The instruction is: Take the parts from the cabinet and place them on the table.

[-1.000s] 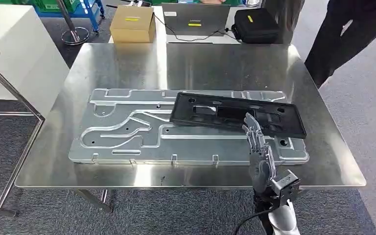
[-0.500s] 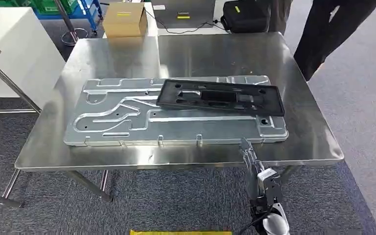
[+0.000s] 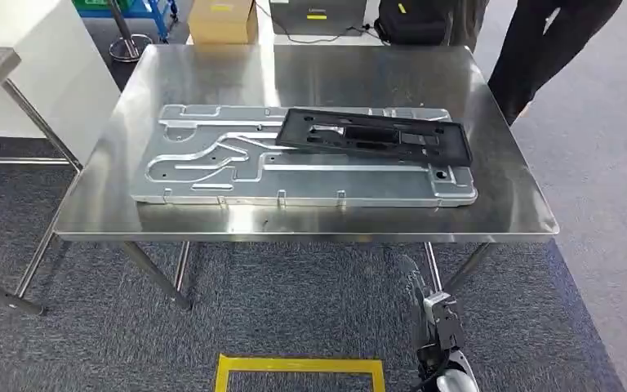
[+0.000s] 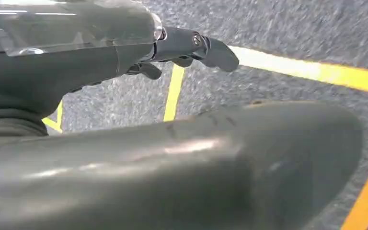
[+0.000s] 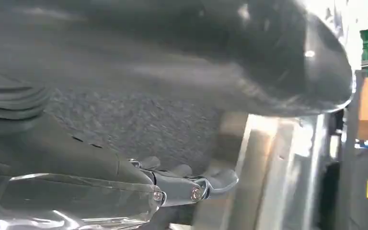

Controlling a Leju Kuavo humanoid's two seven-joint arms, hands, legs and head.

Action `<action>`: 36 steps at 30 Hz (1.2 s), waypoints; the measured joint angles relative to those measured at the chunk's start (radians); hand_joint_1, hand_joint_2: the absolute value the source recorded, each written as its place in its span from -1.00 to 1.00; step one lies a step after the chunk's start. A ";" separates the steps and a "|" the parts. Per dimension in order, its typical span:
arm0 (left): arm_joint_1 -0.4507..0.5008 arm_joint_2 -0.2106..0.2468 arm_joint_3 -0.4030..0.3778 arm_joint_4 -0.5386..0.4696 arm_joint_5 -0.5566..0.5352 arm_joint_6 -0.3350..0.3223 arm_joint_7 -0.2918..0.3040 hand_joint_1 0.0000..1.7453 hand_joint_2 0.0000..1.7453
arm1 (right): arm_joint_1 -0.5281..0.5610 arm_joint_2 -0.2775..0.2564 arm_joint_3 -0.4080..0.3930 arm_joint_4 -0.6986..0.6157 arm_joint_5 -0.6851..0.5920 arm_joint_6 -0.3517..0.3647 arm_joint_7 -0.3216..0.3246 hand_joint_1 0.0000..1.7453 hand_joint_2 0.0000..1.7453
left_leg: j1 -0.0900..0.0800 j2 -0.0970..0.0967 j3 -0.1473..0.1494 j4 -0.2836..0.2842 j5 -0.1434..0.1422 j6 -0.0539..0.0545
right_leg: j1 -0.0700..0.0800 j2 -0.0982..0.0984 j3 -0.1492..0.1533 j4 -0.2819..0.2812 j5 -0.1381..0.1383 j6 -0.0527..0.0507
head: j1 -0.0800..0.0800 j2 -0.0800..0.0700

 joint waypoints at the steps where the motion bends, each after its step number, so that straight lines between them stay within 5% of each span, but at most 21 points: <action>1: 0.000 0.000 0.000 0.000 0.000 0.000 -0.001 -1.00 -1.00 | 0.000 0.000 -0.005 0.009 -0.002 0.000 0.000 -1.00 -1.00 | 0.000 0.000 -0.017 0.002 0.012 -0.001 | -0.002 0.000 -0.009 0.067 -0.026 0.005 | 0.000 0.000; 3: 0.002 0.000 0.000 0.000 0.000 -0.002 -0.002 -1.00 -1.00 | -0.002 0.000 -0.012 0.030 -0.009 0.003 0.002 -1.00 -1.00 | 0.001 0.000 -0.056 0.013 0.034 -0.007 | -0.007 0.000 0.011 0.114 0.018 0.012 | 0.000 0.000; 5: 0.003 -0.001 0.000 0.000 0.000 -0.002 -0.002 -1.00 -1.00 | -0.009 0.000 -0.021 0.054 -0.010 0.003 0.003 -1.00 -1.00 | 0.003 0.000 -0.093 0.027 0.051 -0.015 | -0.015 -0.001 0.108 0.009 0.082 0.015 | 0.000 0.000; 6: 0.002 0.000 0.000 0.000 0.000 -0.002 -0.002 -1.00 -1.00 | -0.016 0.000 -0.025 0.065 -0.011 0.003 0.003 -1.00 -1.00 | 0.004 0.000 -0.105 0.036 0.057 -0.020 | -0.017 -0.001 0.176 -0.077 0.077 0.014 | 0.000 0.000; 7: 0.003 0.000 0.000 0.000 0.000 -0.002 -0.001 -1.00 -1.00 | -0.027 0.000 -0.031 0.079 -0.011 0.001 0.004 -1.00 -1.00 | -0.001 0.000 -0.115 0.044 0.062 -0.026 | -0.014 0.000 0.236 -0.164 0.031 0.012 | 0.000 0.000; 8: 0.002 0.000 0.000 0.000 0.000 -0.002 0.001 -1.00 -1.00 | -0.043 0.000 -0.038 0.109 -0.008 -0.003 0.002 -1.00 -1.00 | 0.000 0.001 -0.118 0.046 0.069 -0.033 | -0.008 0.005 0.249 -0.196 0.020 0.002 | -0.004 0.000; 11: 0.005 -0.001 0.000 0.000 0.000 -0.004 0.006 -1.00 -1.00 | -0.071 -0.006 -0.071 0.223 0.005 -0.021 0.003 -1.00 -1.00 | 0.002 0.000 -0.124 0.037 0.101 -0.055 | -0.004 0.002 0.227 -0.198 0.044 -0.020 | -0.002 0.000; 12: 0.007 0.000 0.000 0.000 0.000 -0.006 0.009 -1.00 -1.00 | -0.078 -0.007 -0.081 0.255 0.005 -0.024 0.003 -1.00 -1.00 | 0.009 -0.004 -0.133 0.050 0.084 -0.057 | -0.009 -0.005 0.217 -0.202 0.059 -0.029 | -0.002 0.000; 15: 0.009 0.000 -0.006 0.000 -0.001 -0.014 0.025 -1.00 -1.00 | -0.101 -0.015 -0.120 0.354 0.003 -0.032 0.008 -1.00 -1.00 | 0.010 -0.005 -0.183 0.210 -0.099 -0.063 | -0.003 -0.005 0.170 -0.202 0.096 -0.047 | -0.005 0.000; 16: 0.008 0.000 -0.009 0.000 -0.001 -0.016 0.028 -1.00 -1.00 | -0.104 -0.018 -0.136 0.387 0.002 -0.035 0.008 -1.00 -1.00 | 0.010 -0.006 -0.195 0.289 -0.141 -0.064 | 0.000 -0.005 0.151 -0.201 0.111 -0.047 | -0.005 0.000; 17: 0.008 0.000 -0.010 0.000 -0.001 -0.017 0.031 -1.00 -1.00 | -0.105 -0.023 -0.152 0.423 0.000 -0.038 0.011 -1.00 -1.00 | 0.010 -0.006 -0.194 0.338 -0.145 -0.065 | 0.003 -0.005 0.132 -0.199 0.123 -0.047 | -0.005 0.000; 19: 0.009 0.000 -0.016 0.000 -0.002 -0.019 0.037 -1.00 -1.00 | -0.106 -0.031 -0.184 0.483 -0.003 -0.045 0.026 -1.00 -1.00 | 0.009 -0.006 -0.140 0.323 -0.075 -0.060 | 0.007 -0.007 0.098 -0.194 0.145 -0.045 | -0.005 0.000; 21: 0.006 0.002 -0.021 0.000 -0.002 -0.021 0.043 -1.00 -1.00 | -0.108 -0.039 -0.212 0.534 -0.005 -0.054 0.037 -1.00 -1.00 | 0.006 -0.008 -0.023 0.184 -0.027 -0.047 | 0.008 -0.006 0.070 -0.185 0.164 -0.040 | -0.006 0.000; 23: 0.001 0.006 -0.024 0.000 -0.002 -0.022 0.048 -1.00 -1.00 | -0.110 -0.045 -0.232 0.568 -0.007 -0.059 0.051 -1.00 -1.00 | -0.002 -0.010 0.096 -0.003 -0.092 -0.033 | 0.010 -0.004 0.058 -0.180 0.184 -0.030 | -0.005 0.000; 26: 0.000 0.006 -0.026 0.000 -0.002 -0.024 0.054 -1.00 -1.00 | -0.110 -0.054 -0.254 0.612 -0.007 -0.060 0.061 -1.00 -1.00 | -0.010 -0.009 0.075 -0.001 -0.074 -0.013 | 0.003 -0.006 0.058 -0.196 0.219 -0.010 | -0.007 0.000; 27: 0.001 0.006 -0.028 0.000 -0.002 -0.024 0.056 -1.00 -1.00 | -0.111 -0.062 -0.262 0.625 -0.007 -0.061 0.063 -1.00 -1.00 | 0.001 -0.002 0.068 -0.012 -0.053 -0.006 | 0.004 -0.005 0.053 -0.191 0.210 -0.003 | -0.006 0.000; 30: 0.001 0.005 -0.034 0.000 -0.002 -0.024 0.069 -1.00 -1.00 | -0.111 -0.066 -0.282 0.652 -0.008 -0.068 0.107 -1.00 -1.00 | -0.001 0.001 0.026 -0.011 -0.017 0.010 | -0.003 -0.002 0.012 -0.048 0.026 0.007 | -0.002 0.000; 31: 0.001 0.005 -0.035 0.000 -0.002 -0.024 0.079 -1.00 -1.00 | -0.111 -0.069 -0.294 0.666 -0.008 -0.070 0.128 -1.00 -1.00 | -0.002 0.001 0.009 -0.010 -0.004 0.010 | -0.004 -0.002 -0.002 0.030 -0.019 0.012 | -0.002 0.000; 32: 0.001 0.005 -0.037 0.000 -0.002 -0.024 0.085 -1.00 -1.00 | -0.110 -0.074 -0.304 0.678 -0.009 -0.070 0.142 -1.00 -1.00 | -0.002 0.001 -0.006 -0.007 0.008 0.009 | -0.005 -0.002 -0.008 0.092 -0.029 0.016 | -0.002 0.000; 34: 0.001 0.005 -0.041 0.000 -0.002 -0.024 0.095 -1.00 -1.00 | -0.107 -0.083 -0.324 0.700 -0.011 -0.070 0.164 -1.00 -1.00 | 0.000 0.001 -0.048 0.006 0.030 0.002 | -0.012 -0.002 0.026 0.109 0.043 0.022 | -0.002 0.000; 36: -0.001 0.005 -0.043 0.000 -0.002 -0.026 0.096 -1.00 -1.00 | -0.105 -0.089 -0.341 0.714 -0.011 -0.069 0.179 -1.00 -1.00 | 0.003 0.001 -0.086 0.026 0.044 -0.008 | -0.018 -0.002 0.134 -0.017 0.089 0.025 | -0.002 0.000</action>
